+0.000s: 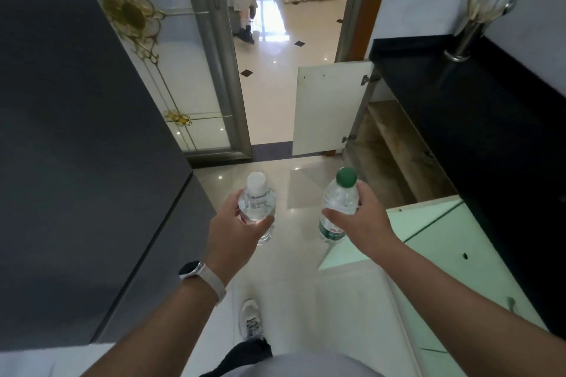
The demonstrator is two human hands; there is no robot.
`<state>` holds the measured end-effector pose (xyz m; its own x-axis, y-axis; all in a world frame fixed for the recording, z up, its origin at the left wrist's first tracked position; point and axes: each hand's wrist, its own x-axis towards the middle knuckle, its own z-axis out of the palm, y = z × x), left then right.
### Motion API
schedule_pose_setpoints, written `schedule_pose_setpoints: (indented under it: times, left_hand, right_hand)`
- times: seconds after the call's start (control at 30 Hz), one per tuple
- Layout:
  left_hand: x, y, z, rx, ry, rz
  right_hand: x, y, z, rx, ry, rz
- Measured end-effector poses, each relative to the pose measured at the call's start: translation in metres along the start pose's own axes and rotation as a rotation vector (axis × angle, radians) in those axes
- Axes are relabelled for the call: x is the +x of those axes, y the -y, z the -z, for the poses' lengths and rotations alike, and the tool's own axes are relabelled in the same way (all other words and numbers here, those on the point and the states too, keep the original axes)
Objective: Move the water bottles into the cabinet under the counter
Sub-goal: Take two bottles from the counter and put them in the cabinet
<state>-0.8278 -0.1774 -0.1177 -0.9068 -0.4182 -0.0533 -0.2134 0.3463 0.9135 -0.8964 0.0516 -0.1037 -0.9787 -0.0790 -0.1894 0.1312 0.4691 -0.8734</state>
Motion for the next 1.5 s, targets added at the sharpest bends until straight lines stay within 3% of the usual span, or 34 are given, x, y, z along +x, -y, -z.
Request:
schedule_pose_setpoints:
  times: [0.27, 0.53, 1.13, 1.5]
  left_hand:
    - [0.138, 0.017, 0.037, -0.049, 0.100, -0.079]
    - [0.219, 0.005, 0.030, -0.021, 0.202, -0.100]
    - [0.419, -0.065, -0.134, 0.149, 0.471, -0.131]
    - [0.481, -0.106, -0.225, 0.099, 0.643, -0.149]
  right_hand:
    - [0.071, 0.077, -0.065, -0.001, -0.123, 0.001]
    - [0.128, 0.096, -0.065, 0.053, -0.202, -0.038]
    - [0.329, 0.043, -0.004, 0.134, -0.437, -0.179]
    - [0.375, 0.026, 0.053, 0.127, -0.642, -0.341]
